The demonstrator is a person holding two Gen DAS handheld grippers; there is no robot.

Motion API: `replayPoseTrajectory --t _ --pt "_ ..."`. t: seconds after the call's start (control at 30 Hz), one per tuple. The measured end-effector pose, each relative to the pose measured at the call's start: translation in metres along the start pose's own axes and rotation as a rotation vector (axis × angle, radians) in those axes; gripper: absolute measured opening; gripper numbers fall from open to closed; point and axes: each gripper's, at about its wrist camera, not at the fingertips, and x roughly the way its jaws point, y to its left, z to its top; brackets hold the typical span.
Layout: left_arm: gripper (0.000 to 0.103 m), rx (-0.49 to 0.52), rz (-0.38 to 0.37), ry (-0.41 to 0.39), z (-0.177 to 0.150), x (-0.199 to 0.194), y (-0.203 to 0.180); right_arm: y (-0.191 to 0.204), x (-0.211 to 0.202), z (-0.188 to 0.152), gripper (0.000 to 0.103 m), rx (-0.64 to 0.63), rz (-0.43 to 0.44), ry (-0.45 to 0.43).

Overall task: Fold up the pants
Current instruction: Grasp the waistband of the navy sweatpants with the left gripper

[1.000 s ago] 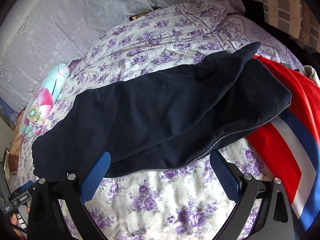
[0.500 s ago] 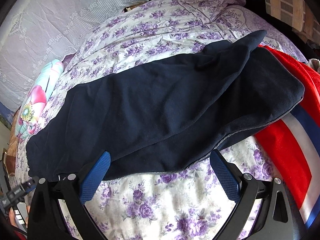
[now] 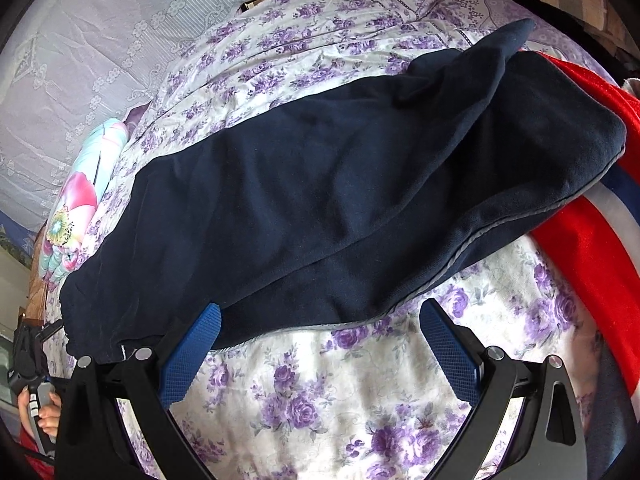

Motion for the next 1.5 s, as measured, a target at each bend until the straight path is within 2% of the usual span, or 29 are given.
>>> replayPoseTrajectory --t 0.1,0.23,0.33,0.5,0.67,0.83,0.9,0.97,1.07,1.13,1.3,1.37,1.4,1.43,1.5 --pt "0.066 0.032 0.061 -0.002 -0.001 -0.001 -0.009 0.0 -0.002 0.0 0.1 0.001 0.013 -0.006" --pt "0.035 0.046 0.103 -0.016 -0.002 -0.01 -0.004 -0.006 -0.001 -0.004 0.1 0.032 0.032 0.003" --pt "0.027 0.032 0.092 -0.017 -0.002 -0.017 0.002 -0.01 0.0 -0.008 0.1 0.062 0.049 0.012" --pt "0.02 0.09 0.127 -0.031 -0.005 -0.023 -0.007 -0.012 0.0 -0.01 0.1 0.062 0.06 0.011" --pt "0.018 0.181 0.122 -0.054 -0.013 -0.041 -0.035 -0.016 -0.004 -0.013 0.1 0.058 0.067 0.01" --pt "0.017 0.206 0.094 -0.085 -0.006 -0.049 -0.062 -0.019 -0.004 -0.017 0.1 0.056 0.069 0.019" --pt "0.017 0.265 0.129 -0.057 -0.001 -0.047 -0.082 -0.017 -0.003 -0.016 0.1 0.043 0.064 0.026" --pt "0.019 0.278 0.172 -0.028 0.002 -0.045 -0.088 -0.016 -0.003 -0.015 0.1 0.035 0.062 0.033" --pt "0.02 0.219 0.178 0.0 0.001 -0.045 -0.072 -0.018 -0.002 -0.015 0.1 0.047 0.063 0.028" --pt "0.019 0.163 0.145 0.012 -0.004 -0.049 -0.058 -0.017 0.001 -0.015 0.1 0.051 0.059 0.029" --pt "0.02 0.061 0.165 0.044 -0.016 -0.047 -0.021 -0.012 0.005 -0.013 0.1 0.039 0.059 0.034" --pt "0.024 -0.018 0.155 0.049 -0.016 -0.044 -0.004 -0.01 0.005 -0.011 0.1 0.034 0.064 0.038" --pt "0.029 -0.047 0.146 0.045 -0.017 -0.044 0.002 -0.009 0.004 -0.01 0.1 0.031 0.069 0.038" --pt "0.034 -0.066 0.141 0.04 -0.018 -0.044 0.005 -0.009 0.003 -0.01 0.1 0.028 0.072 0.036" --pt "0.037 -0.085 0.143 0.026 -0.018 -0.046 0.011 -0.009 0.001 -0.011 0.1 0.028 0.073 0.033"
